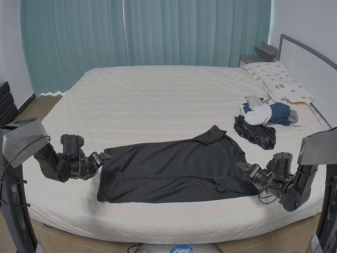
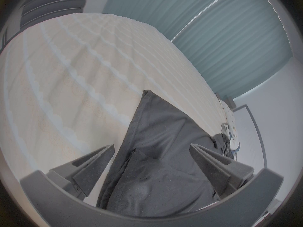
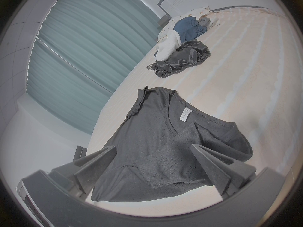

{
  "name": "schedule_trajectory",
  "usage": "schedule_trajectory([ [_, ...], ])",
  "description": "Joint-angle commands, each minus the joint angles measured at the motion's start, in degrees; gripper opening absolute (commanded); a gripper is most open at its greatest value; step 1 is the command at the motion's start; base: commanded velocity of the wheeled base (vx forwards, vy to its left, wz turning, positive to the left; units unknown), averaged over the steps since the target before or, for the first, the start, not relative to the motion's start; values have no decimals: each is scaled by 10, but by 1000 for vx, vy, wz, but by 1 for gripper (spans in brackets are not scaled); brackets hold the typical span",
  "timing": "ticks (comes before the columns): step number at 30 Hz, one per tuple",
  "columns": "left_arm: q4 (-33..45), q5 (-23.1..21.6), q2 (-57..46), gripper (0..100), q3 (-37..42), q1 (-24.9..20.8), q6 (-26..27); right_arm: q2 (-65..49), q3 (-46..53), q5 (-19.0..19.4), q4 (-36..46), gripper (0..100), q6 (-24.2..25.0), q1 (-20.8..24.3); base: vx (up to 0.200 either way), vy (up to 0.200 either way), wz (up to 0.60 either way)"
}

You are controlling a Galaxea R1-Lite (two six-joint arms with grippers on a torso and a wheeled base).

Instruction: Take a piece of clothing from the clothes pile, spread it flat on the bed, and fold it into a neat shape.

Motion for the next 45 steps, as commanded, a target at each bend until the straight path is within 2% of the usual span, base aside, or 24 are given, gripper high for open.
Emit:
schedule_trajectory([
  [1,-2,-17,7,100,11,1,29,7,-1,1,0,100,-1,0,0,0,0],
  [6,-5,-15,12,100,18,-16,41,11,0,9,0,100,-7,-5,0,0,0],
  [13,-6,-12,18,100,25,-16,47,16,1,34,2,100,-28,-17,0,0,0],
  [34,-22,-10,17,100,43,-16,40,27,32,30,14,100,-10,28,0,0,0],
  [45,-22,-10,18,100,42,-16,40,-16,62,29,38,100,-10,41,0,0,0],
])
